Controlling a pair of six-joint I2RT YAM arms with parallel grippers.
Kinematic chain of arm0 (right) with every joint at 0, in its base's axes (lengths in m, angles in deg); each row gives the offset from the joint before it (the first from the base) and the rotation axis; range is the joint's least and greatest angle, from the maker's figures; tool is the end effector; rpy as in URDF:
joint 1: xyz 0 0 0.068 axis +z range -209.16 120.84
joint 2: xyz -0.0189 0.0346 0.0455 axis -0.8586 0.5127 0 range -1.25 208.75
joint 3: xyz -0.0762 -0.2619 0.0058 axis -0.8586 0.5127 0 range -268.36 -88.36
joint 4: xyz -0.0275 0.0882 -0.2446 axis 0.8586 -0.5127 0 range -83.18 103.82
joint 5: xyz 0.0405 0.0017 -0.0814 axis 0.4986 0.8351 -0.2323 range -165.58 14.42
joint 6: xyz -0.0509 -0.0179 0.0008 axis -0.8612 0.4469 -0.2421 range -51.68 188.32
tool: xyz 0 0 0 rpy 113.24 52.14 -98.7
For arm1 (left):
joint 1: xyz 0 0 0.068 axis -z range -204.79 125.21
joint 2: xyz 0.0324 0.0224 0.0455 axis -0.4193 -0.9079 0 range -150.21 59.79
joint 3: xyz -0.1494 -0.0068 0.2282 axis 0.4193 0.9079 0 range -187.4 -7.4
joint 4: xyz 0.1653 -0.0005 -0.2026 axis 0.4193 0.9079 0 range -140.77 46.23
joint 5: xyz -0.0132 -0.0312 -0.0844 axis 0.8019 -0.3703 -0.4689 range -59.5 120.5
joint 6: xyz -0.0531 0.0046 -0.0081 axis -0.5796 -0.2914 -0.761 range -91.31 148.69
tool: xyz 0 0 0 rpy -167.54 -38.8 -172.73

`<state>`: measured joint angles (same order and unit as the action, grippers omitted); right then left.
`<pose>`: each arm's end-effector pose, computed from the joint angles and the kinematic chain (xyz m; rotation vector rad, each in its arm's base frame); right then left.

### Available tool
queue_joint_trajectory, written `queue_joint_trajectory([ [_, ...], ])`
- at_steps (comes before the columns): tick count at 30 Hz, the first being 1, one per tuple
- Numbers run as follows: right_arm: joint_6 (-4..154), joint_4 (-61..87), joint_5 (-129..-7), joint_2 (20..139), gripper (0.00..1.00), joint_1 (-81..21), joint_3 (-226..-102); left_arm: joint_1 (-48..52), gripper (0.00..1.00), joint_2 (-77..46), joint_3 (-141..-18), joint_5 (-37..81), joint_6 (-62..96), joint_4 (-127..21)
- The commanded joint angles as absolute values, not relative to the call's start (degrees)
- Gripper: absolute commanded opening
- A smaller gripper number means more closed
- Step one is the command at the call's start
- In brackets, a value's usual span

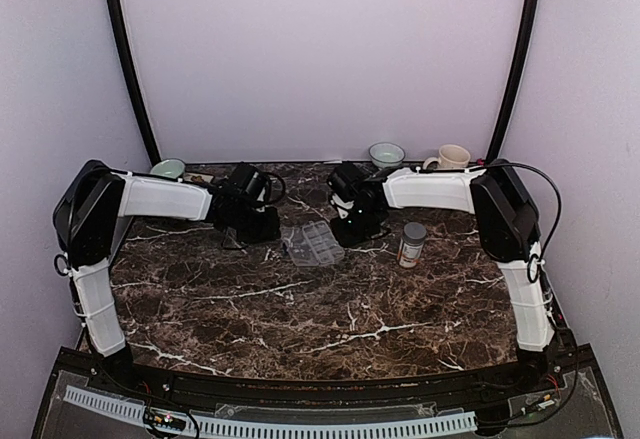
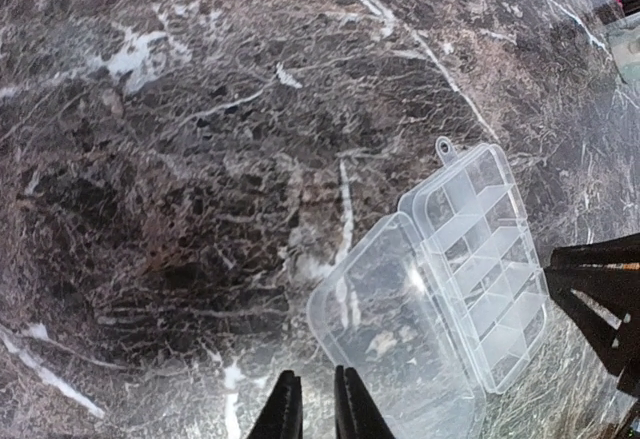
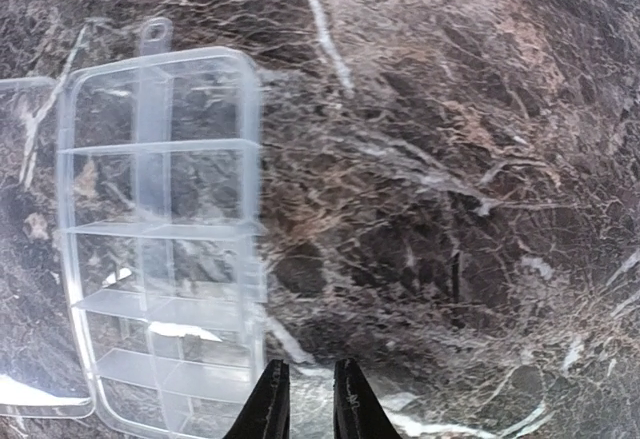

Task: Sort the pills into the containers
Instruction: Adjust the pill container at the center of the board.

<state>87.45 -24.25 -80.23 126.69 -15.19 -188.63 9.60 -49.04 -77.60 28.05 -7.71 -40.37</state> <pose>0.3418 0.3258 0.1611 -0.5640 2.6725 0.2127 0.3343 -0.2305 0.1745 -0.0242 2.5194 -0.5891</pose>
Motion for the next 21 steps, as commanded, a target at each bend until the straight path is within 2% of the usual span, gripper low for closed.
queue_joint_trajectory([
  [1,88.8,-23.7,-78.6,125.9,0.18,-13.6,-188.6,9.4,0.15,-50.4,-81.3,27.6,-5.8,-39.6],
  [21,92.4,-22.1,-76.5,121.9,0.19,-10.5,-184.0,6.7,0.15,-56.4,-91.8,25.8,-2.1,-38.3],
])
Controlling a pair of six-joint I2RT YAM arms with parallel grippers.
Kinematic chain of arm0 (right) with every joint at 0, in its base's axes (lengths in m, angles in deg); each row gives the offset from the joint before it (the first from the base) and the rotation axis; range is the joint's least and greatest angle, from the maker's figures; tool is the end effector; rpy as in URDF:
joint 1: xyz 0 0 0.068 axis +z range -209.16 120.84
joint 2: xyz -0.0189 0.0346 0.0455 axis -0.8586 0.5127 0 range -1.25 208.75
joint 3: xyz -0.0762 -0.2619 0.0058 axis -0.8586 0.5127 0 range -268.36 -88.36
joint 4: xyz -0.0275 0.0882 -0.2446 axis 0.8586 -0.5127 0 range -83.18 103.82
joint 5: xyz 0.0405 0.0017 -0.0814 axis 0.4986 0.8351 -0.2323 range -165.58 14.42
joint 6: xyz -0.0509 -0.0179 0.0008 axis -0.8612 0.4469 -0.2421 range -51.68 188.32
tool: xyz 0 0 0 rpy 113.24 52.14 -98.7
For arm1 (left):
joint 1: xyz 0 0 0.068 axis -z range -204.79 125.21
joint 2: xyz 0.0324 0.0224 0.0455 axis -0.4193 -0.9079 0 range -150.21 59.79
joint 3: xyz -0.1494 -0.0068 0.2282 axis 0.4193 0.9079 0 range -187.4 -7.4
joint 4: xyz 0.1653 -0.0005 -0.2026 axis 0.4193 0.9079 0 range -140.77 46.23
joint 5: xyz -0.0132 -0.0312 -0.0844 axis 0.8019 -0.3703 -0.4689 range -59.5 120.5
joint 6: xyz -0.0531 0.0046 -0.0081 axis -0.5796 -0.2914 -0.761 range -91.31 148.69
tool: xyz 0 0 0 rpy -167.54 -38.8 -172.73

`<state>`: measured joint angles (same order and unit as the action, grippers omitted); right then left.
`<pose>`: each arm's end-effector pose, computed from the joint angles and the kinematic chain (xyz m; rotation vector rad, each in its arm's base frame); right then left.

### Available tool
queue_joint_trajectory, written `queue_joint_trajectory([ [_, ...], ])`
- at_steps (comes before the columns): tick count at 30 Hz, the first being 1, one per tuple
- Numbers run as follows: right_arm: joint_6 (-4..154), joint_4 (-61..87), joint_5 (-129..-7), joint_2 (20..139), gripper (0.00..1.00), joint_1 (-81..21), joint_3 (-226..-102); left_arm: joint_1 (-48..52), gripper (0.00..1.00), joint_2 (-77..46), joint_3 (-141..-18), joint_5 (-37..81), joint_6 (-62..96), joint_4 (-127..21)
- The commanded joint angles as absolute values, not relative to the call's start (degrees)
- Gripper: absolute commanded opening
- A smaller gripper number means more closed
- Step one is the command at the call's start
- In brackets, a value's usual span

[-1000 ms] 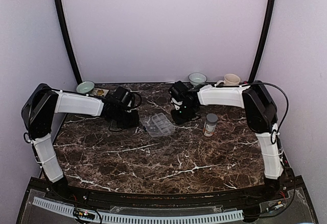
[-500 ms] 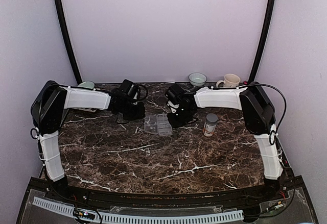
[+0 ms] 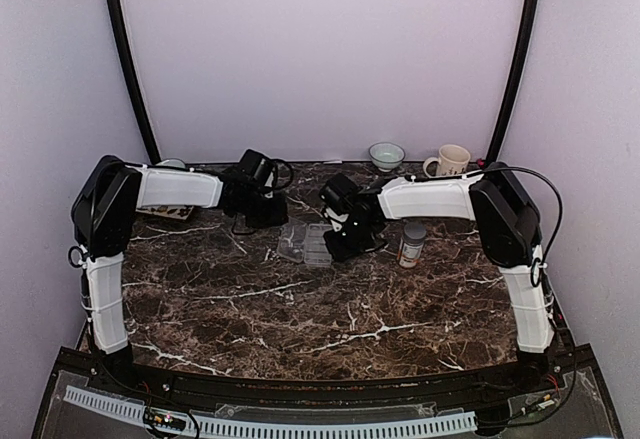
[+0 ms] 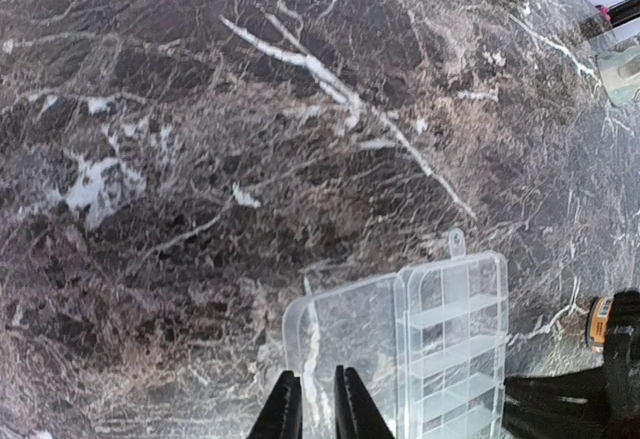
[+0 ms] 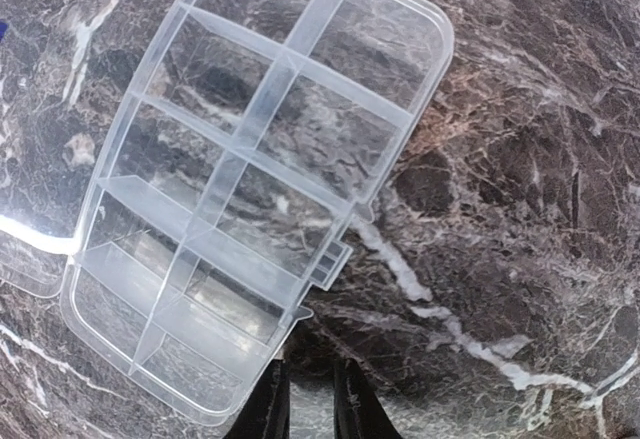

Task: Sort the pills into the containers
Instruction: Adjust the pill container at the center of the board, then pick up the pill bottle from the center of the board.

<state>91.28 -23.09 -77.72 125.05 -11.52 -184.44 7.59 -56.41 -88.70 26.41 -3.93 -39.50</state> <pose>0.3115 0.3397 0.1537 -0.5839 2.7189 0.2827 0.3769 -0.2419 0.1804 0.0302 2.4652 -0.6072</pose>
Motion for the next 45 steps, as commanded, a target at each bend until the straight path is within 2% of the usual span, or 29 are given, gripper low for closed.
queue_joint_trajectory([
  [1,92.5,-22.1,-76.4,121.9,0.19,-10.3,-184.1,6.4,0.15,-56.5,-92.4,25.7,-1.9,-38.4],
  [5,92.5,-22.3,-77.1,121.9,0.19,-9.8,-184.7,5.4,0.15,-56.8,-95.2,26.2,-1.1,-37.8],
  [9,91.3,-25.8,-83.6,120.4,0.21,-9.9,-186.0,5.2,0.17,-55.2,-97.4,27.2,0.1,-36.2],
  [12,90.4,-26.2,-86.6,117.6,0.28,-10.5,-186.7,5.2,0.20,-51.2,-96.6,28.5,0.1,-37.1],
  [14,89.5,-26.9,-89.3,116.1,0.36,-10.7,-188.1,5.3,0.24,-47.7,-95.3,29.3,0.1,-38.3],
  [17,88.3,-28.7,-93.3,113.9,0.46,-11.0,-190.0,6.0,0.33,-43.8,-93.5,29.9,0.9,-39.8],
  [20,87.2,-30.2,-96.1,111.0,0.55,-11.5,-190.4,7.6,0.59,-41.3,-92.1,28.7,2.5,-41.2],
  [22,87.0,-31.7,-98.1,109.2,0.59,-12.3,-190.3,9.0,0.72,-40.8,-91.8,27.5,3.1,-41.7],
  [27,87.9,-35.9,-103.0,103.5,0.65,-13.9,-187.7,13.2,0.85,-42.4,-92.8,22.7,4.2,-41.2],
  [32,89.3,-39.7,-105.8,98.4,0.74,-14.8,-184.0,15.5,0.92,-44.4,-92.5,18.0,4.9,-43.5],
  [39,92.2,-43.1,-103.7,93.2,0.86,-17.4,-178.9,17.7,0.95,-48.8,-94.5,12.6,5.2,-46.3],
  [45,92.5,-43.4,-99.4,92.9,0.87,-19.5,-174.6,18.2,0.95,-50.5,-95.5,10.9,4.8,-47.5],
])
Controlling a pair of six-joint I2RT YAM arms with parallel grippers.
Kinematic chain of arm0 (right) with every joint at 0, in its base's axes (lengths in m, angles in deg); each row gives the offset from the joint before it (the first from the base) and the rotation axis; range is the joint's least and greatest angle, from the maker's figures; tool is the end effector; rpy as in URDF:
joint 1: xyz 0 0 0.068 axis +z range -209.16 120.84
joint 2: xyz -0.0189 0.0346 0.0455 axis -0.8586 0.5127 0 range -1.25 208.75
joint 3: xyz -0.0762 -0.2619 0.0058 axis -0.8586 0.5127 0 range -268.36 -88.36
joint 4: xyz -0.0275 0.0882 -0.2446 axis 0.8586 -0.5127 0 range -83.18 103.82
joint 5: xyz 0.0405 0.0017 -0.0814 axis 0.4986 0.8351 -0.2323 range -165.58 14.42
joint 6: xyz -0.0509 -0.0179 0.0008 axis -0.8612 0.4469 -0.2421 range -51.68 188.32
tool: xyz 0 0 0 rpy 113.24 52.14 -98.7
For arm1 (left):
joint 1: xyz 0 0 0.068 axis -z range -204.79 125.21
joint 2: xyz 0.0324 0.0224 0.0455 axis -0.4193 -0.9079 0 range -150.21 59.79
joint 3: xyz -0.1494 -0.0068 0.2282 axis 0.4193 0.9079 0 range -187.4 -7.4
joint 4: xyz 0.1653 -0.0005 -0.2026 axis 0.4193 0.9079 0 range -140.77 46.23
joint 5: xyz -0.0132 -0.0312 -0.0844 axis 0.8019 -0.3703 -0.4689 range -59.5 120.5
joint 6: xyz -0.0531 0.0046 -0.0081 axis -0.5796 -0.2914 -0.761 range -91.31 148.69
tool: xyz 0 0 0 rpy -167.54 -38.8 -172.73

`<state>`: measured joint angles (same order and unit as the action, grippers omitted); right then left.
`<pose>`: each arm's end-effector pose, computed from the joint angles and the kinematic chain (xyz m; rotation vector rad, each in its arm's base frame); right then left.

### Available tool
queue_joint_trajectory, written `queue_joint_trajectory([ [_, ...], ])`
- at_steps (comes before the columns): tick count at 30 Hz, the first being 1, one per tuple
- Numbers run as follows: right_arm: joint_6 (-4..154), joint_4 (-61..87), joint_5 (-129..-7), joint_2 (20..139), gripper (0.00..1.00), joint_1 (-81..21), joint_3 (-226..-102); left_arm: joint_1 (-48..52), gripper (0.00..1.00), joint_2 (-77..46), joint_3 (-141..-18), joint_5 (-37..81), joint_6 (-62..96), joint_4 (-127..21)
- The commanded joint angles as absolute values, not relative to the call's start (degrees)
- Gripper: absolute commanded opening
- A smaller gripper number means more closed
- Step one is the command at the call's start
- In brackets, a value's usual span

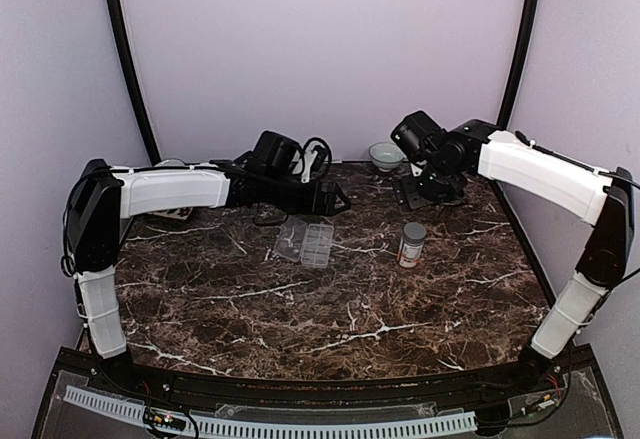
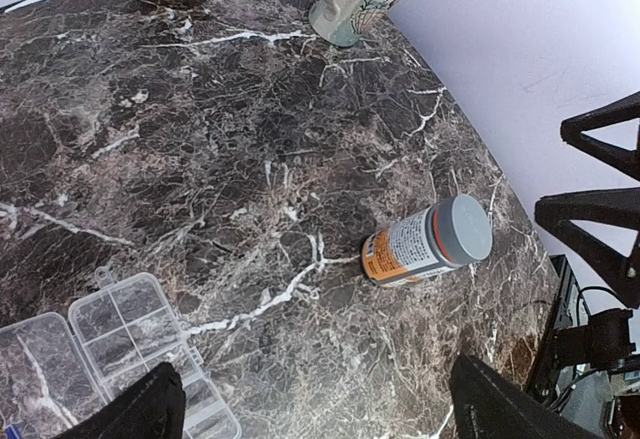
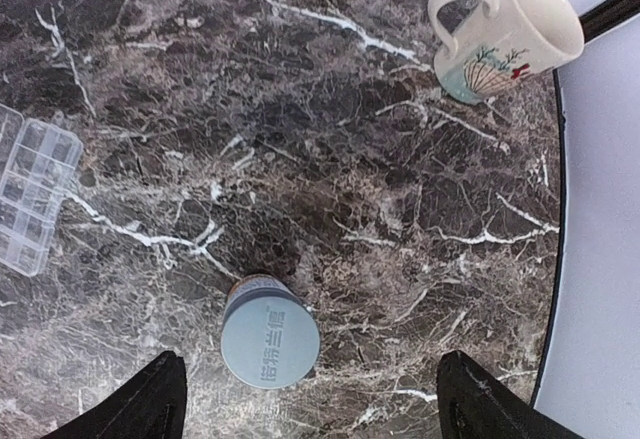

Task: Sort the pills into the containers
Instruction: Pick up the pill bottle from the center of the board.

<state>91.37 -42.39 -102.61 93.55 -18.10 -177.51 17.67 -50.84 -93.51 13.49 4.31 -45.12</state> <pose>0.2683 0.2123 0.3188 -0.2403 2.4710 -0.1751 0.3282 -0.3144 0.2592 0.5399 2.1723 -0.9851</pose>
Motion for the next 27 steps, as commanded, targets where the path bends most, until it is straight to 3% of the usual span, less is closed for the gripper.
queue_joint_trajectory([
  [1,92.5,-42.9,-98.4,93.0,0.87,-19.9,-173.9,18.2,0.94,-50.7,-95.5,10.6,4.8,-47.7],
  [27,88.8,-36.1,-83.5,99.9,0.91,-25.1,-168.9,18.3,0.94,-52.9,-96.5,10.6,4.4,-47.8],
])
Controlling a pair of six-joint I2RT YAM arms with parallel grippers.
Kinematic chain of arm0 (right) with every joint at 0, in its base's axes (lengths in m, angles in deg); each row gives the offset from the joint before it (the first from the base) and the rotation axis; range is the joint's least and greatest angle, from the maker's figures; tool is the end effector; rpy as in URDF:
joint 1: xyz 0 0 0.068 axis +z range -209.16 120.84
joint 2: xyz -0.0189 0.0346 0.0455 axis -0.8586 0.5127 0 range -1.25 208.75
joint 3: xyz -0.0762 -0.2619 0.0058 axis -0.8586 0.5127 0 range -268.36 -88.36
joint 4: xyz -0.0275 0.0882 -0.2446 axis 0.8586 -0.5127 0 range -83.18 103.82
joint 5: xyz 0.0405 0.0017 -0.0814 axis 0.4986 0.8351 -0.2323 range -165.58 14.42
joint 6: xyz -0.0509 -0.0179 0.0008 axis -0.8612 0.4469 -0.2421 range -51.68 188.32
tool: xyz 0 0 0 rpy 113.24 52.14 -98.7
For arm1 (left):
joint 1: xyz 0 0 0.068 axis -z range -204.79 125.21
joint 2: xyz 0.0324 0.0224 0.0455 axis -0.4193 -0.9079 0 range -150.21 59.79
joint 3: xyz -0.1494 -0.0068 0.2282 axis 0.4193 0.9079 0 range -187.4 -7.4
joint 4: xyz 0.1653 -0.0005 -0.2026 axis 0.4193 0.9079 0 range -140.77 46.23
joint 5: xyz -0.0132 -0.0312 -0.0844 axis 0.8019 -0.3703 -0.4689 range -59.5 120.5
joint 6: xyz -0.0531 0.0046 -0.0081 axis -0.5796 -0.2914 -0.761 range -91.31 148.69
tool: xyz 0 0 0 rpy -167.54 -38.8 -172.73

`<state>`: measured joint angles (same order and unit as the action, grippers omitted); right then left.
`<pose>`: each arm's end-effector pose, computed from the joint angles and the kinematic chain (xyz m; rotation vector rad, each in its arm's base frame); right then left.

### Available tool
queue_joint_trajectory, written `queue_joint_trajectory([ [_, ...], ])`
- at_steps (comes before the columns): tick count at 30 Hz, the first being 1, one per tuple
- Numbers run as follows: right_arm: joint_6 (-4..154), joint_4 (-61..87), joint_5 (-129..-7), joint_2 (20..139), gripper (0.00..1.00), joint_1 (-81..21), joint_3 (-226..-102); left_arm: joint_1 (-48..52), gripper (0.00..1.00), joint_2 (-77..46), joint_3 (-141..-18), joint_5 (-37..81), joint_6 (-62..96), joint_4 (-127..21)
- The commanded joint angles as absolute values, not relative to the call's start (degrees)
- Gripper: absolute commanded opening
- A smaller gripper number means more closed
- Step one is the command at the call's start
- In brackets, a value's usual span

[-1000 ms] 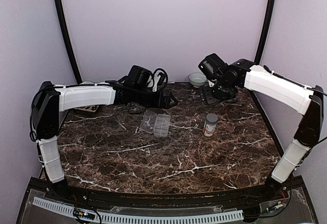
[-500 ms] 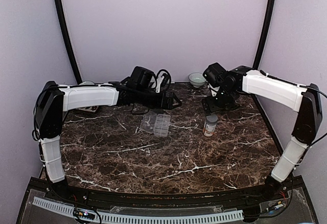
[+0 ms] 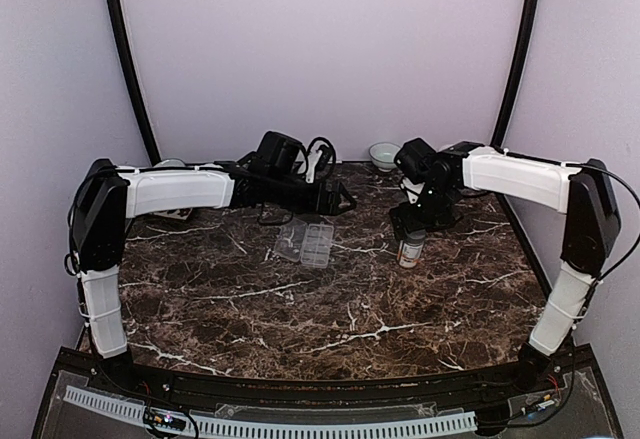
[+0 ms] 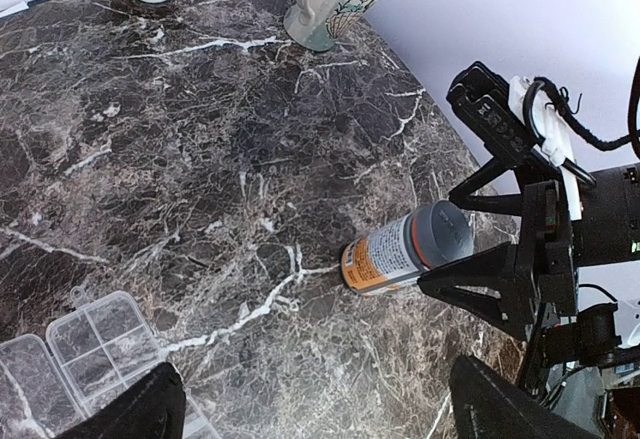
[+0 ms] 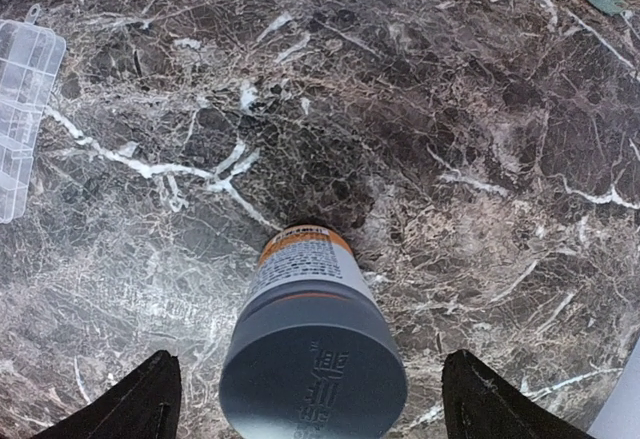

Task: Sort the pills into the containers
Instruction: Pick up the pill bottle from the center of the board.

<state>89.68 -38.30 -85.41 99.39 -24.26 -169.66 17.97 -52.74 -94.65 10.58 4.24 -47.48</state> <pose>0.2942 0.1979 0.2449 -0.2885 2.7618 0.0031 0.3317 -0.3231 0.2556 0.5786 2.1429 -1.0488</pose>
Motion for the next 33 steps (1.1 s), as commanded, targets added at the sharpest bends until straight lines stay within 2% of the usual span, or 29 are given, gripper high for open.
queue_joint_trajectory([
  [1,88.9,-35.9,-83.2,100.0,0.91,-25.1,-168.8,18.3,0.94,-53.0,-96.6,10.6,4.4,-47.7],
  [27,87.4,-34.4,-80.0,103.4,0.79,-27.0,-167.6,18.2,0.94,-53.5,-96.8,11.5,4.5,-47.3],
  [33,87.2,-34.7,-79.2,104.0,0.70,-27.2,-167.6,18.2,0.94,-53.5,-96.5,11.5,4.5,-47.3],
])
